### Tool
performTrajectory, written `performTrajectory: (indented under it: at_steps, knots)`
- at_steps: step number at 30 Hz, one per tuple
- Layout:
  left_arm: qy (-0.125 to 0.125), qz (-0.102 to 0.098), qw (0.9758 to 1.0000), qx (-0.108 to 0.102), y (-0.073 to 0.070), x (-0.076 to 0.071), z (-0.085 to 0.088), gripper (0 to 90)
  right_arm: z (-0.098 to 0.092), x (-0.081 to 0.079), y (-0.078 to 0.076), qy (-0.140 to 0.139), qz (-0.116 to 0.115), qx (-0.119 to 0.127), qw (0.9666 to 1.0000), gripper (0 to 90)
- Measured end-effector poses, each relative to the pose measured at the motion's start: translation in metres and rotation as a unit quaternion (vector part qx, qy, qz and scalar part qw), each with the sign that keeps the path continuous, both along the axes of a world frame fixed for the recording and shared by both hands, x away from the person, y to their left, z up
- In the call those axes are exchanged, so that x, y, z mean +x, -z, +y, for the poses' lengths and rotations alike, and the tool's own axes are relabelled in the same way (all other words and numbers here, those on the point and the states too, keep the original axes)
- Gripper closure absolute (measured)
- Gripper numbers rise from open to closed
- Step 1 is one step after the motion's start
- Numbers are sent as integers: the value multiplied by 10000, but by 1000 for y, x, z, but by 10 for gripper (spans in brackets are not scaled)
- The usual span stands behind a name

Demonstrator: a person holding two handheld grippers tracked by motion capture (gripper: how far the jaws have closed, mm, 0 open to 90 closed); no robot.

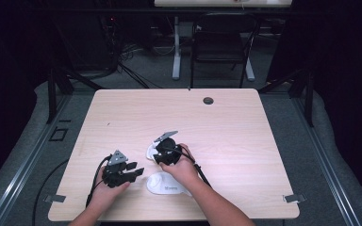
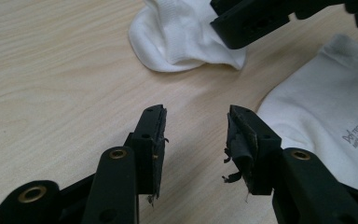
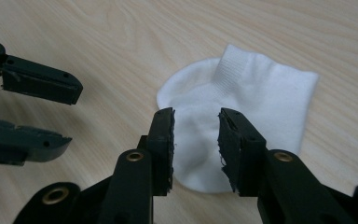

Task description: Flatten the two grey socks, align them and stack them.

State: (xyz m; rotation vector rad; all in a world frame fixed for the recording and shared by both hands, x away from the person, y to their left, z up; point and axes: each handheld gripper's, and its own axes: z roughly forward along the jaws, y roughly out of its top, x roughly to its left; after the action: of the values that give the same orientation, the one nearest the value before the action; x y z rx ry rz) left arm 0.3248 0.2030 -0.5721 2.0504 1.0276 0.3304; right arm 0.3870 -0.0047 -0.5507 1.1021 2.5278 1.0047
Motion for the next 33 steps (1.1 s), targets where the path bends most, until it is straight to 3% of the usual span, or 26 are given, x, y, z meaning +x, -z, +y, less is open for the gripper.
performTrajectory:
  at_steps: [3,9,12,15,20,31,33]
  knots:
    - [59,32,10000,-14,0,0,1,567,5,1,3,33,-11,28,10000,646]
    - [20,-1,10000,-77,0,1,2,567,14,3,9,-58,-45,-234,9997,638]
    - [38,18,10000,-74,-1,1,2,567,17,3,15,-134,-86,-507,9986,643]
    - [36,22,10000,-72,-1,1,3,567,18,3,16,-133,-117,-557,9983,650]
    - [40,31,10000,-40,-1,2,3,567,20,1,16,-90,-219,-705,9972,758]
    - [11,3,10000,-51,0,2,2,567,17,-1,12,-32,-91,-552,9984,853]
    - [-48,-19,10000,-33,0,2,2,567,15,-3,10,32,68,-285,9996,857]
